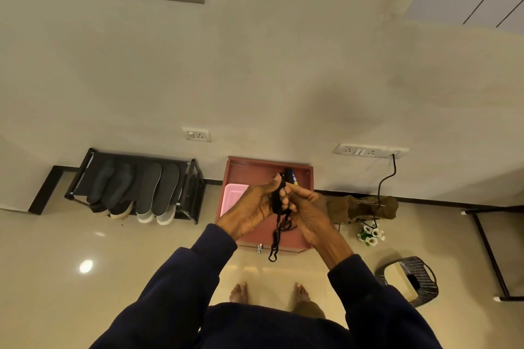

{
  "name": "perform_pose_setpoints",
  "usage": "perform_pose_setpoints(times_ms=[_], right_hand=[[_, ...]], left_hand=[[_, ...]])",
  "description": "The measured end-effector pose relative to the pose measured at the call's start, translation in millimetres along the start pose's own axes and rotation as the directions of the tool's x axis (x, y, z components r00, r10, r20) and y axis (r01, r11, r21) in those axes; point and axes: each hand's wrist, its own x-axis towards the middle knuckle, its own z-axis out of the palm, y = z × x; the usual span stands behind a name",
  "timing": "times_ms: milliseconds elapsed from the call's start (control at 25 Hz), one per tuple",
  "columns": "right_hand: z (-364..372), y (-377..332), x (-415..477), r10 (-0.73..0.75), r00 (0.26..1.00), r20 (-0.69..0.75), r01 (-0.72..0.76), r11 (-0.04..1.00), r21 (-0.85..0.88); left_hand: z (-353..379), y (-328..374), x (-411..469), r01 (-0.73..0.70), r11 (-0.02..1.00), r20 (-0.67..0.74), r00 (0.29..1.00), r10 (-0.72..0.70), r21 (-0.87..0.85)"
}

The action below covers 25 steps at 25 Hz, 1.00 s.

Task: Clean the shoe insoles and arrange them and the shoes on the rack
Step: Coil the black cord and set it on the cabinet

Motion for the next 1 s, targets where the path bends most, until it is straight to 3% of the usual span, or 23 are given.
perform_pose_setpoints(times_ms=[160,320,400,680,880,1000], right_hand=[[-25,-1,-2,-0.135,0.991,-0.003,0.131,0.969,-0.209],[-48,-11,8,-0.226,0.97,0.085,0.241,0.874,-0.421],[-55,-11,13,-0.216,0.972,0.092,0.234,0.865,-0.445],[-111,31,77,0.005,0.98,0.197,0.085,0.891,-0.446],[-169,115,148,-0.014,0.999,0.045,0.033,0.881,-0.472],[-213,176,190,-0.017,0.992,-0.121,-0.034,0.911,-0.41]], left_hand=[[11,-18,2,-0.058,0.991,-0.084,0.994,0.068,0.121],[17,-35,6,-0.021,0.998,-0.142,0.989,0.03,0.06],[14,-44,12,-0.005,0.996,-0.162,0.987,0.02,0.092],[-20,-109,76,0.041,0.994,-0.442,0.897,0.006,0.097],[-81,-197,134,0.076,0.996,-0.475,0.879,-0.046,0.044],[-129,-267,174,0.101,0.99,-0.605,0.796,-0.024,0.094]])
